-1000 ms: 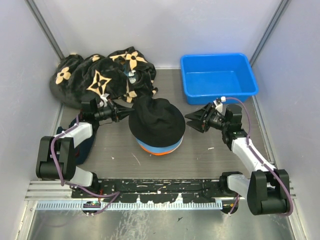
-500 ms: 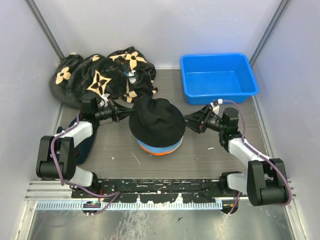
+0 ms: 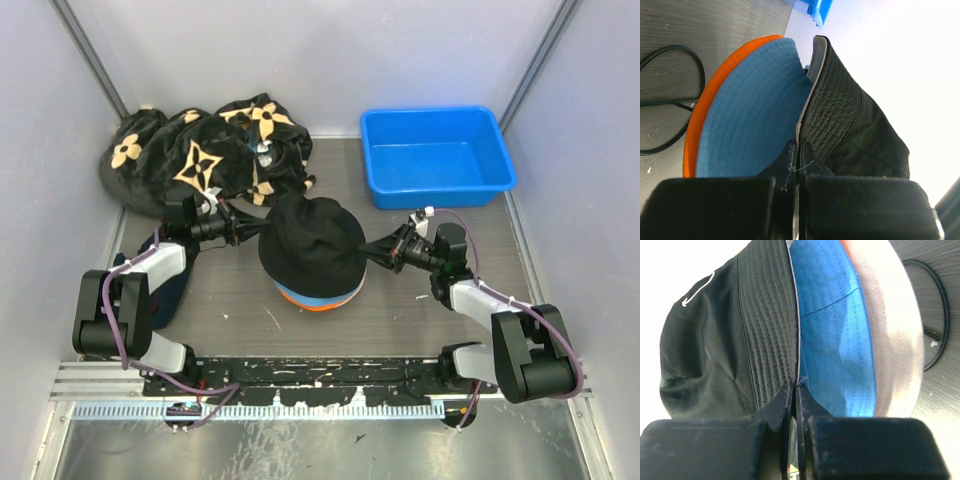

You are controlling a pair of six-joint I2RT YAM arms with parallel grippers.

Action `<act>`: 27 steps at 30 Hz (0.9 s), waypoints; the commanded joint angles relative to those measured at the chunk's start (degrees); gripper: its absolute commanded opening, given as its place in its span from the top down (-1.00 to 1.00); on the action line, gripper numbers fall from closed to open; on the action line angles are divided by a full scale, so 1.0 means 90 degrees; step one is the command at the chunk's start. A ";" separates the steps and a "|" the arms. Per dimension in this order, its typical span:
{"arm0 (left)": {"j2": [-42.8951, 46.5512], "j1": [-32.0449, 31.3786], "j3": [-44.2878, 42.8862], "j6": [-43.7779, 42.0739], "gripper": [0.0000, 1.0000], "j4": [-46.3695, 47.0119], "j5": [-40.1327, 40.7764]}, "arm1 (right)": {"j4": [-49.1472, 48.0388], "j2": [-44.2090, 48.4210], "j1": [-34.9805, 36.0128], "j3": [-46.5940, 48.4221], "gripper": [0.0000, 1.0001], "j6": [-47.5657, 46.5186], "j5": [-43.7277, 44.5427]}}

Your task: Stack the hats

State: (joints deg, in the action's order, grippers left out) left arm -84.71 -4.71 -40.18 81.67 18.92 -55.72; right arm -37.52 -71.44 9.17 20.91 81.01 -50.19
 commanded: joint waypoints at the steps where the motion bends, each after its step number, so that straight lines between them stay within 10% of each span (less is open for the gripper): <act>1: -0.0061 -0.0024 0.0180 -0.0382 1.00 -0.0226 -0.0202 | 0.0504 0.0310 -0.0265 0.0105 0.98 -0.0634 -0.0005; 27: -0.1324 0.0138 0.1037 -0.2420 1.00 -0.1175 0.0218 | 0.4935 -0.0226 -0.0574 0.0835 0.99 -0.4863 0.1023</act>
State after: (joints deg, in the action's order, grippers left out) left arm -93.14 -5.08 -34.09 65.87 14.09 -59.86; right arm -6.85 -72.05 4.47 27.94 49.23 -49.45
